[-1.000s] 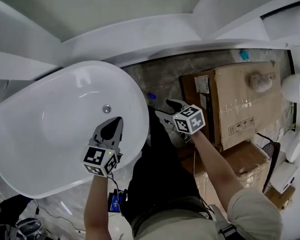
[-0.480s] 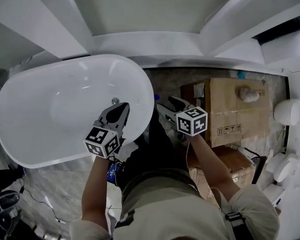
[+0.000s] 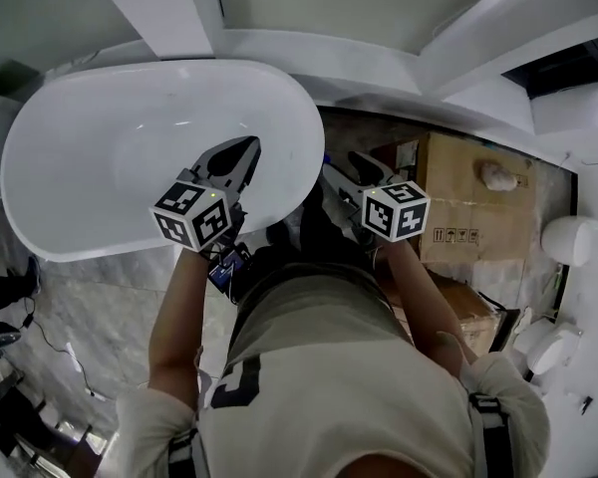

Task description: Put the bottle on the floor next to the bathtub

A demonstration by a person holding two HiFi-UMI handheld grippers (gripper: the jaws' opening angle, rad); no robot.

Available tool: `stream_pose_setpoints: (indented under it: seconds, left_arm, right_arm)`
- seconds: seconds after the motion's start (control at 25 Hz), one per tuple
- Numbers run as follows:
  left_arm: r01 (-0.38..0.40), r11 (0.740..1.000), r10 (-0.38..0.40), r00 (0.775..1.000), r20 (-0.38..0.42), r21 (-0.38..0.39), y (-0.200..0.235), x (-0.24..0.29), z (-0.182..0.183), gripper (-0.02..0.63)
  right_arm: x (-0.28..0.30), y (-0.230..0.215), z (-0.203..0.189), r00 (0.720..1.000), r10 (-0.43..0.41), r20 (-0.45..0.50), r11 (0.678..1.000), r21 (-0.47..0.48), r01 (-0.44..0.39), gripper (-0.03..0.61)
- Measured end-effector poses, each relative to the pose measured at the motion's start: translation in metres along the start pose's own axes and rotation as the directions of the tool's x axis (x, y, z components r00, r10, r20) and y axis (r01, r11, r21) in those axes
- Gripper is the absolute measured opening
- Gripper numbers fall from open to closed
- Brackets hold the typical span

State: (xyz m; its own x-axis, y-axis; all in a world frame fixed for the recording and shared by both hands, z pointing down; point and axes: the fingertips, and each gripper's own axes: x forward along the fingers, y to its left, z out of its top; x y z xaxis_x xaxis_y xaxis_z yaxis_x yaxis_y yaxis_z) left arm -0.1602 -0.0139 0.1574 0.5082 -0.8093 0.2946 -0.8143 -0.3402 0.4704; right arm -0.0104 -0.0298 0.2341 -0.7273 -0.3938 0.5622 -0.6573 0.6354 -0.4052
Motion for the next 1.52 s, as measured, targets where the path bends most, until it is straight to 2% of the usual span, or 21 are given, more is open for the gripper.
stream_pose_setpoints:
  seconds: [0.24,0.48,0.8,1.0,1.08,1.16,1.2,1.28,1.44,1.52]
  left_arm:
    - [0.055,0.998,-0.055,0.998,0.037,-0.003,-0.025,-0.027,0.005,0.057]
    - [0.082,0.996,-0.082,0.996,0.023,0.024,-0.045,-0.038,0.001,0.057]
    - [0.111,0.991,-0.110,0.994,-0.019,0.076,-0.080,-0.027,0.006,0.057]
    - [0.128,0.988,-0.130,0.991,0.022,0.087,-0.114,-0.008,0.028,0.057]
    - [0.144,0.987,-0.148,0.987,0.055,0.067,-0.127,0.000,0.039,0.057]
    - [0.165,0.986,-0.167,0.979,0.121,0.022,-0.139,0.004,0.055,0.057]
    - [0.177,0.984,-0.173,0.971,0.165,-0.010,-0.145,0.004,0.064,0.057]
    - [0.194,0.980,-0.180,0.956,0.233,-0.036,-0.157,0.007,0.082,0.057]
    - [0.150,0.984,-0.167,0.962,0.218,0.093,-0.183,0.019,0.095,0.057]
    - [0.139,0.984,-0.161,0.959,0.231,0.109,-0.194,0.018,0.096,0.057]
  right_arm:
    - [-0.031,0.031,0.013,1.000,0.010,0.027,0.998,-0.064,-0.008,0.272]
    - [-0.049,0.045,0.024,0.997,0.050,0.060,0.997,-0.069,-0.046,0.272]
    - [-0.085,0.043,0.060,0.972,0.140,0.188,0.990,-0.019,-0.139,0.269]
    - [-0.119,0.025,0.079,0.947,0.203,0.248,0.973,0.058,-0.224,0.252]
    - [-0.133,0.020,0.088,0.943,0.211,0.256,0.973,0.037,-0.227,0.204]
    - [-0.146,0.017,0.097,0.939,0.219,0.265,0.973,0.007,-0.229,0.125]
    - [-0.152,0.016,0.101,0.936,0.229,0.269,0.972,-0.005,-0.237,0.061]
    - [-0.163,0.014,0.109,0.924,0.267,0.273,0.963,-0.035,-0.267,0.032]
    - [-0.175,0.015,0.120,0.898,0.347,0.271,0.938,-0.117,-0.328,0.028]
    - [-0.174,0.017,0.119,0.885,0.394,0.250,0.918,-0.160,-0.363,0.028]
